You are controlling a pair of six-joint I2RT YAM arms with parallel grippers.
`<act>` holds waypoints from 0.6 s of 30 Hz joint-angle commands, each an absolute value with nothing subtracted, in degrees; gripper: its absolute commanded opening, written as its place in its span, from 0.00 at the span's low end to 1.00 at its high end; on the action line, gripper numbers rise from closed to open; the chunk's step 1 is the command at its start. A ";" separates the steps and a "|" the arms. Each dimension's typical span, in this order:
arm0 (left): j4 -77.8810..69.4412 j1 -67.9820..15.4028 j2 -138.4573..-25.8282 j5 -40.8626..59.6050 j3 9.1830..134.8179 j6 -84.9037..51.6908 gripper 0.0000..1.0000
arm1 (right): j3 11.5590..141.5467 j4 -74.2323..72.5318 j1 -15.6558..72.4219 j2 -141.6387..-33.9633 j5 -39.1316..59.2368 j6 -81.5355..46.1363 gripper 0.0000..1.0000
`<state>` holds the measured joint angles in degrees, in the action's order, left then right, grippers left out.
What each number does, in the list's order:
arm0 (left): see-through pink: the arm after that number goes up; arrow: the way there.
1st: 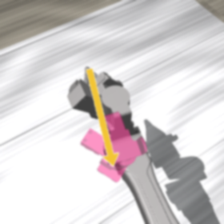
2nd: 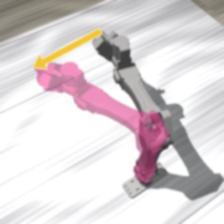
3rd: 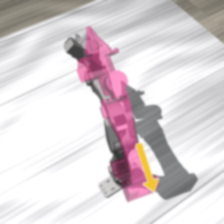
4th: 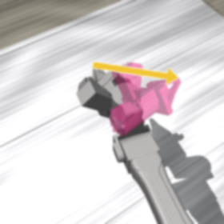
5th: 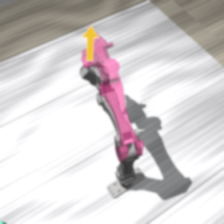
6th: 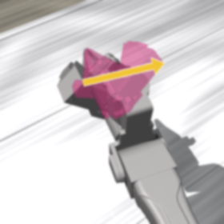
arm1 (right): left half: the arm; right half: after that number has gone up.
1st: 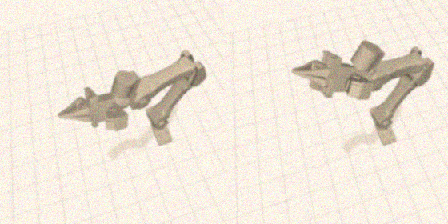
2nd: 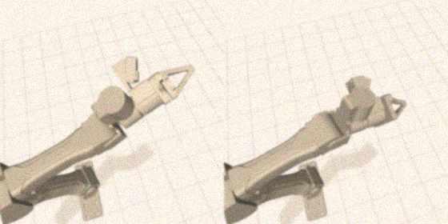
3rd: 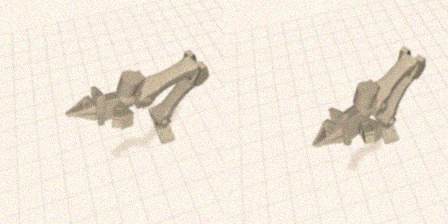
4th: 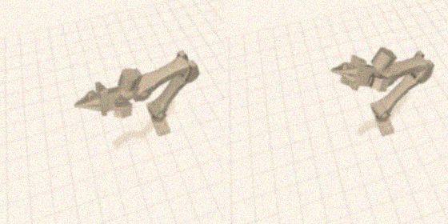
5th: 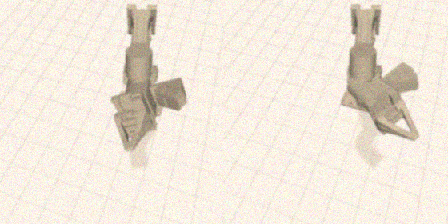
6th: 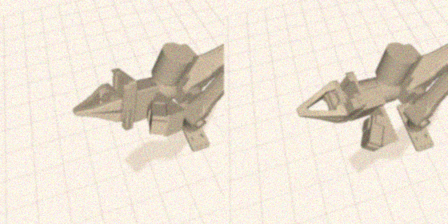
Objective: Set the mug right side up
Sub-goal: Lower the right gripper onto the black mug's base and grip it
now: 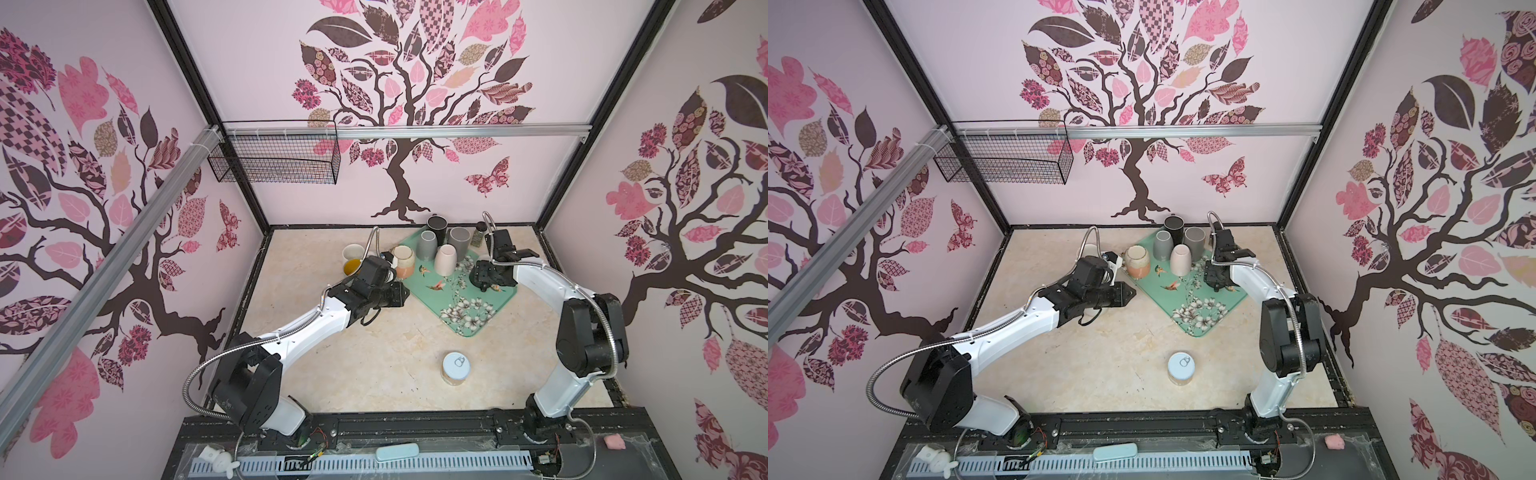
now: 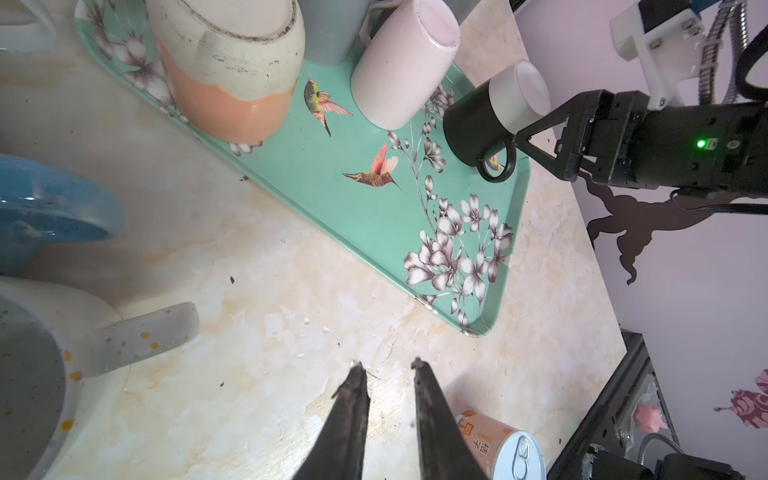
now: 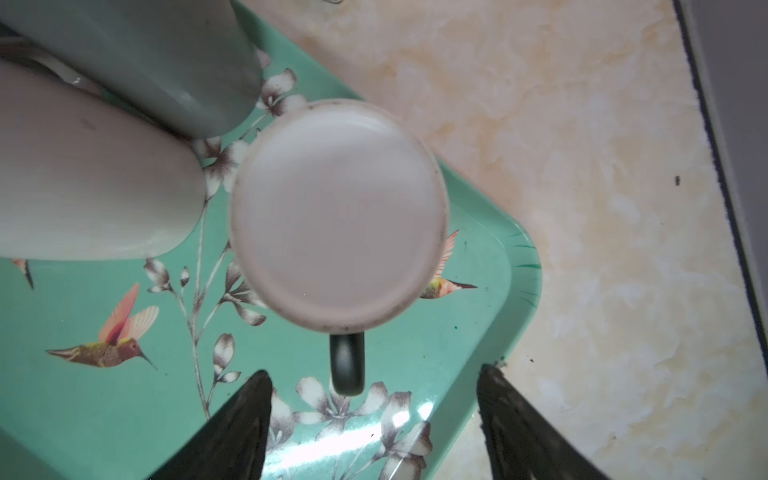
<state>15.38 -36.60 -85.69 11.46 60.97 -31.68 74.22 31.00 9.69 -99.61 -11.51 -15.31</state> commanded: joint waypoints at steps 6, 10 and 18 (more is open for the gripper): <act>14.76 -37.55 -84.68 9.95 61.86 -31.47 0.23 | 75.37 31.37 9.69 -102.61 -9.89 -14.97 0.66; 14.71 -37.64 -84.66 9.74 61.49 -31.87 0.23 | 76.09 30.67 9.69 -105.20 -10.15 -14.46 0.59; 14.68 -37.84 -85.59 9.49 62.22 -32.15 0.23 | 78.23 31.31 9.74 -108.26 -10.66 -12.85 0.35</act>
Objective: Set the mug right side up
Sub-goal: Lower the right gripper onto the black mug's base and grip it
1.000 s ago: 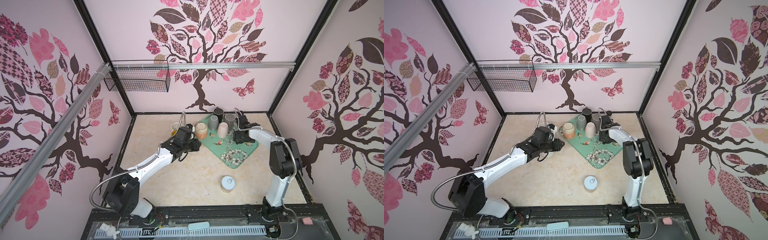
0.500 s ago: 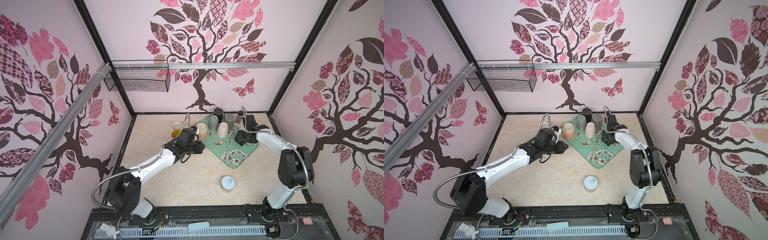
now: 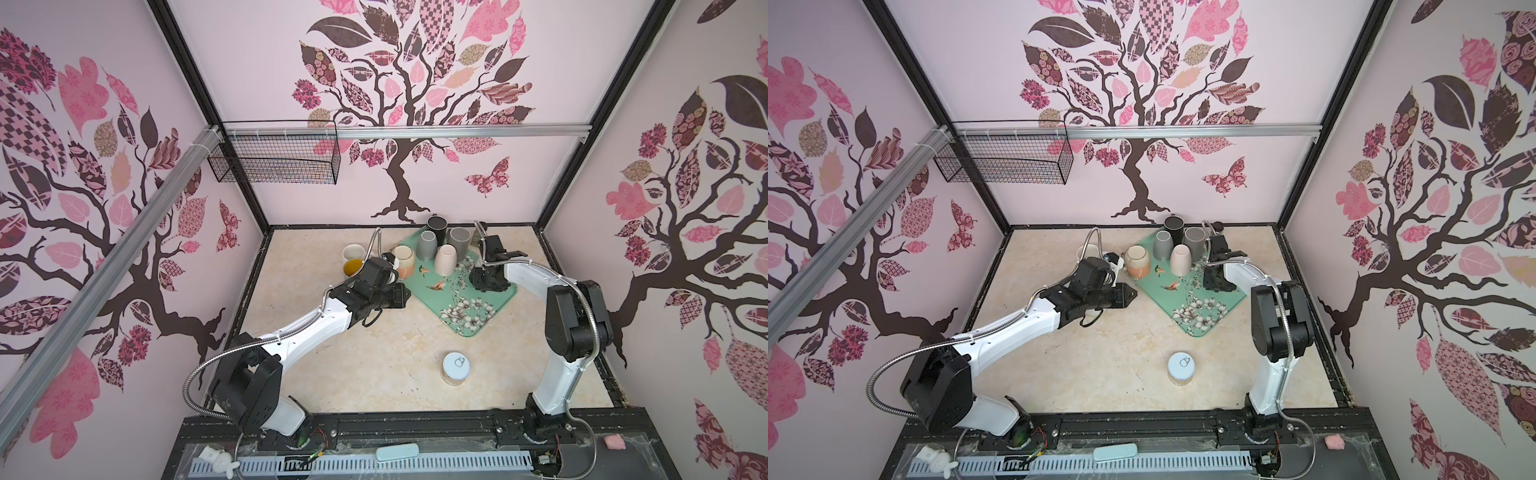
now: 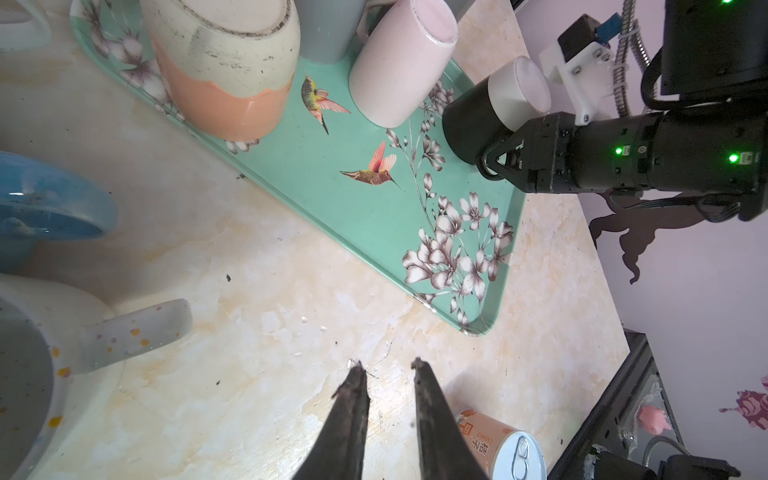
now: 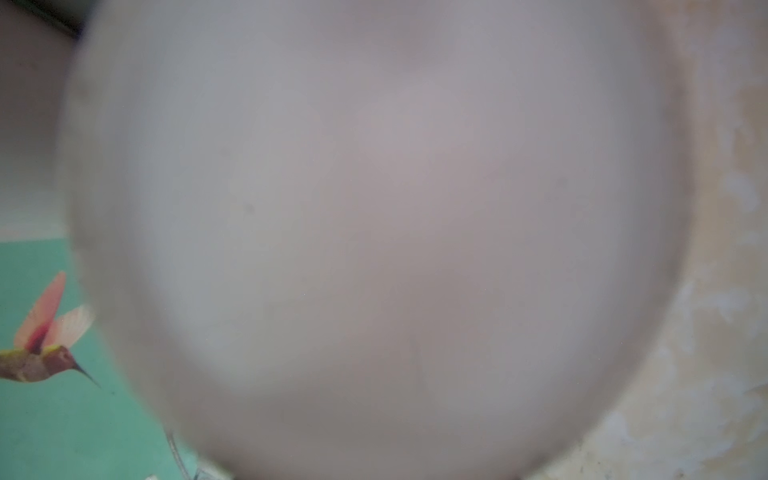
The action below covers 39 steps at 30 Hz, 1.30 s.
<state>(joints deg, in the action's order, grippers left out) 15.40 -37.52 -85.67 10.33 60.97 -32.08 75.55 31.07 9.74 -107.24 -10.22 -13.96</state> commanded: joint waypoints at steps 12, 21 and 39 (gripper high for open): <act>14.05 -38.23 -88.56 10.63 63.74 -32.49 0.23 | 74.25 29.41 10.07 -103.31 -6.47 -10.94 0.06; 13.11 -38.92 -90.78 11.62 64.91 -33.15 0.23 | 64.30 26.61 20.17 -92.49 -2.03 -10.93 0.00; 11.71 -40.19 -88.60 8.02 64.89 -32.36 0.27 | 57.08 13.87 21.01 -81.36 6.30 -19.23 0.00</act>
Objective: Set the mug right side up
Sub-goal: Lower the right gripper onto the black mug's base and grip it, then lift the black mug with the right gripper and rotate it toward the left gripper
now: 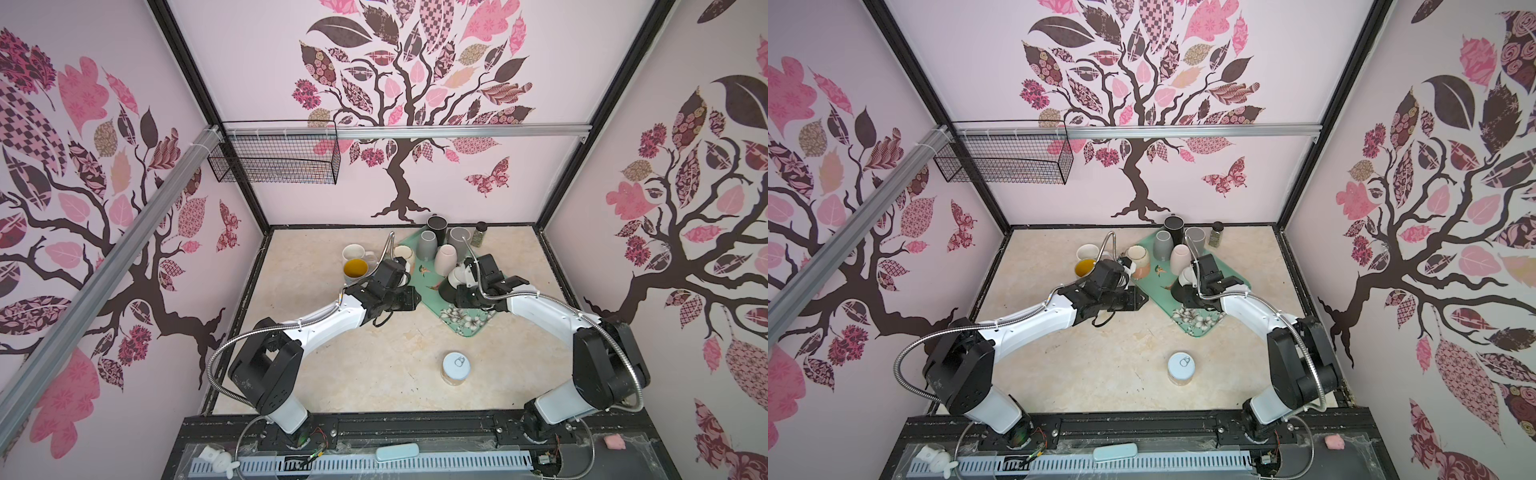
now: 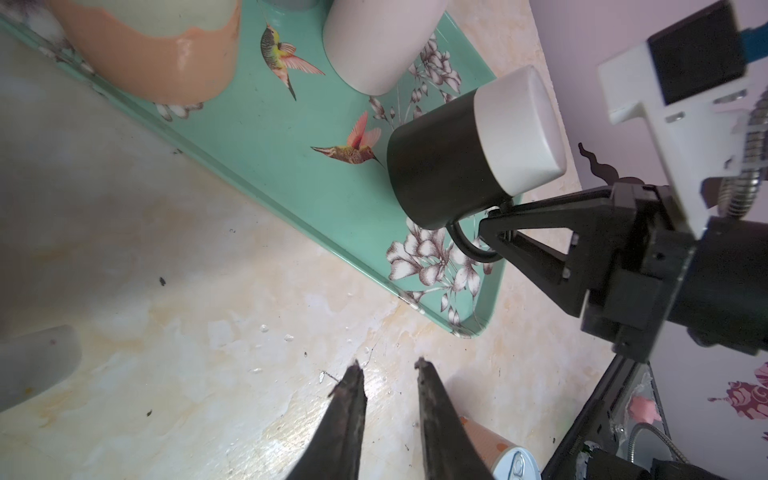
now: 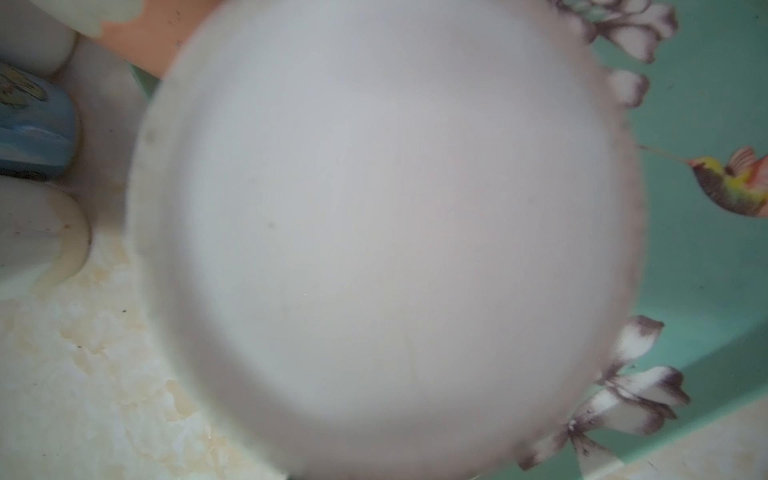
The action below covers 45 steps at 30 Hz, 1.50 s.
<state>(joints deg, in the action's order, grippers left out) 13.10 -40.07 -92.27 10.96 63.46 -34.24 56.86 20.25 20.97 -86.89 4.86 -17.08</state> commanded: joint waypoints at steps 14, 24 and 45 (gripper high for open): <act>4.94 -31.63 -71.31 7.98 56.17 -30.05 0.47 | 54.57 -1.73 20.81 -72.01 21.47 -25.66 0.00; -9.80 -25.72 -70.33 24.96 48.88 -40.47 0.56 | 54.23 -18.09 20.83 -74.00 34.43 -35.96 0.00; -50.48 -24.78 -90.05 47.37 49.91 -69.65 0.53 | 50.00 -44.31 20.92 -80.10 46.64 -56.05 0.00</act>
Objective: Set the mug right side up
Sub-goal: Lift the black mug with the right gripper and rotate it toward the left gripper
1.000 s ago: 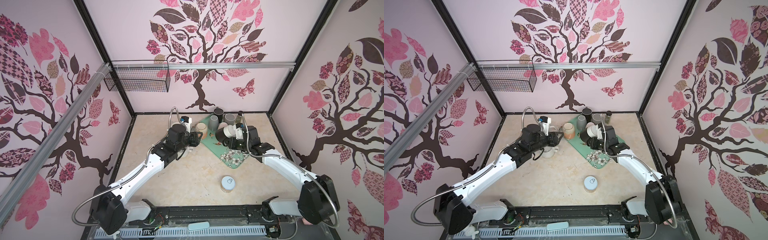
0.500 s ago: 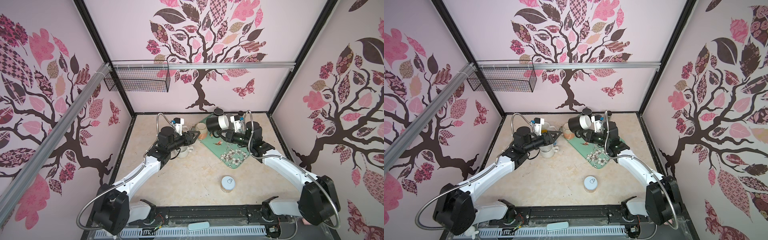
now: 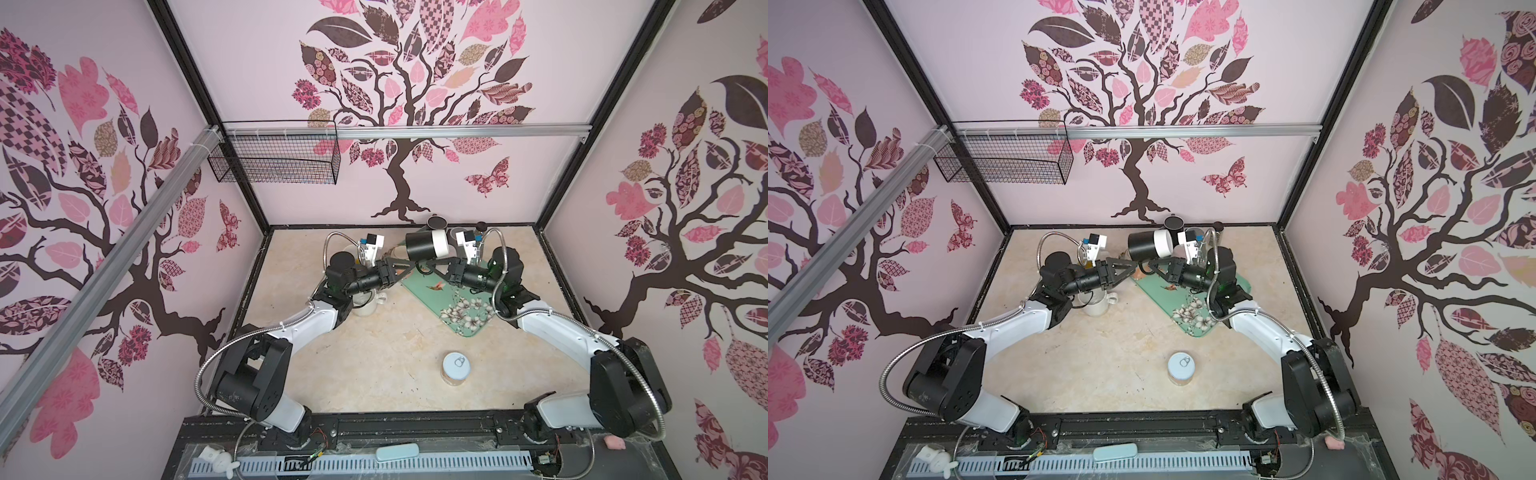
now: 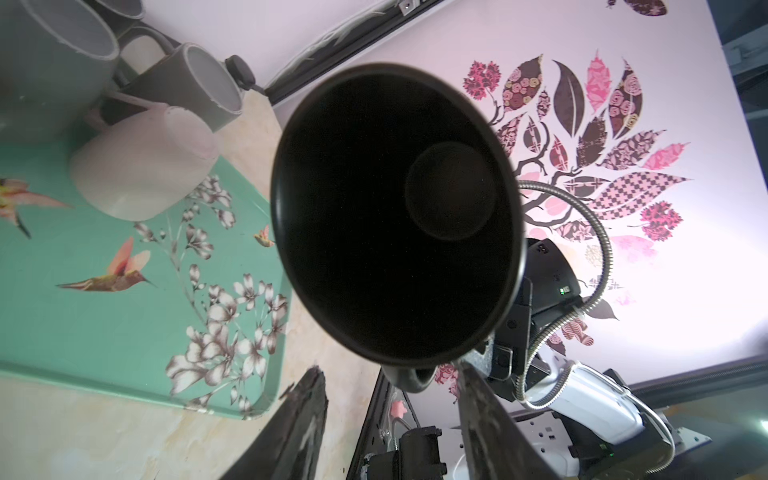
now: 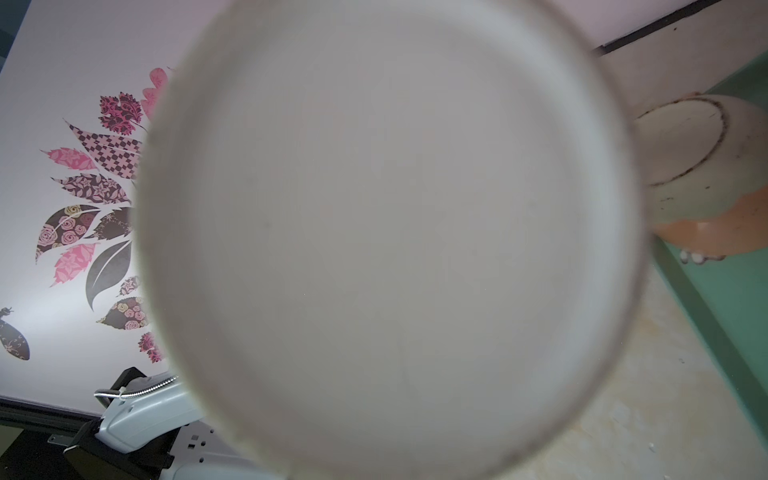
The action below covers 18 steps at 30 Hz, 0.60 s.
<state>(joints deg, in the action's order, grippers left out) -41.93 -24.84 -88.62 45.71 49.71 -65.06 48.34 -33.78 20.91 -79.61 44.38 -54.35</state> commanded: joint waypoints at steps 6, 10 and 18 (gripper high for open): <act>-58.19 -24.95 -94.06 47.20 50.01 -75.49 0.48 | 49.77 -46.23 20.91 -80.77 47.55 -57.37 0.00; -58.91 -25.75 -95.55 47.46 51.19 -76.30 0.47 | 49.47 -46.88 20.92 -81.04 47.86 -57.77 0.00; -59.44 -28.29 -98.22 47.52 54.52 -77.47 0.43 | 48.95 -49.75 20.92 -81.96 48.25 -59.66 0.00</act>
<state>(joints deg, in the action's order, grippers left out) -56.49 -27.64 -97.34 46.83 51.29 -76.20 48.01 -41.39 20.82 -82.04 46.65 -59.35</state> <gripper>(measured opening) 0.437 0.178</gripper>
